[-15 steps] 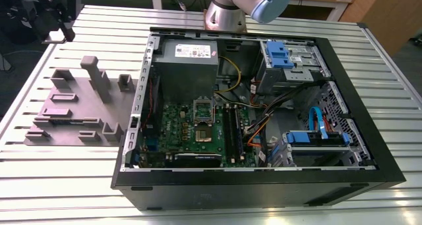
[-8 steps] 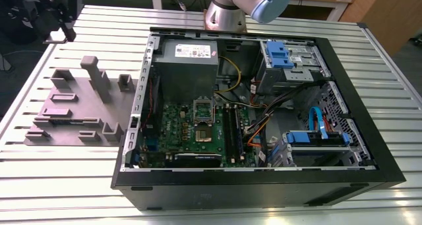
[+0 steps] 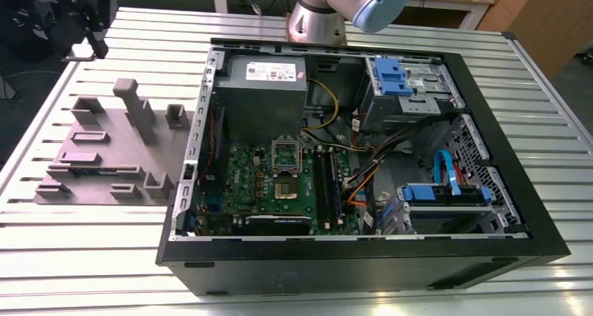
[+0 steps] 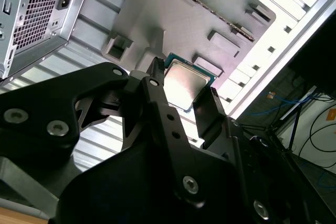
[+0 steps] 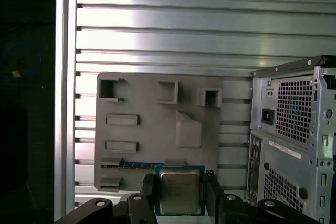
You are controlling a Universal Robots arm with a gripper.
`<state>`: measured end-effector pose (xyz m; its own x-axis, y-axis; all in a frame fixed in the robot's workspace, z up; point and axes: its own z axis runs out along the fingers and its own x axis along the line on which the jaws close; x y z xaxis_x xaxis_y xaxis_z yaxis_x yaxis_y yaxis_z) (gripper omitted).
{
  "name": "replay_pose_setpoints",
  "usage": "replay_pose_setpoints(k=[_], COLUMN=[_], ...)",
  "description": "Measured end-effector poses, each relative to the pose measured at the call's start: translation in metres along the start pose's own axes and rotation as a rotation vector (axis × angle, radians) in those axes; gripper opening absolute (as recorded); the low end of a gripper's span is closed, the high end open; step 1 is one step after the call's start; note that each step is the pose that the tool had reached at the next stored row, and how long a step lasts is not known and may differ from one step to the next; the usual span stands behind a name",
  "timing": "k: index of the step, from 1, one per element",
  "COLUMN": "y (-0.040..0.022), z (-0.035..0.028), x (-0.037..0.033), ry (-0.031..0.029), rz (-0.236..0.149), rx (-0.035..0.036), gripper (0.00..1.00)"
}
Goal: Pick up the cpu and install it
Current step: 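Pick up the cpu and move it towards the insertion slot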
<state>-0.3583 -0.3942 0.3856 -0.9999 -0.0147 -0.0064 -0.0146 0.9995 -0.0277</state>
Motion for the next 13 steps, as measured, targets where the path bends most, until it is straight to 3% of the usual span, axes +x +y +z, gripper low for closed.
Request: replay_pose_setpoints(k=[13], y=[-0.0001], z=[0.0000], x=[-0.0044], ry=[0.0000], rz=[0.000], rx=[0.0000], gripper=[0.47])
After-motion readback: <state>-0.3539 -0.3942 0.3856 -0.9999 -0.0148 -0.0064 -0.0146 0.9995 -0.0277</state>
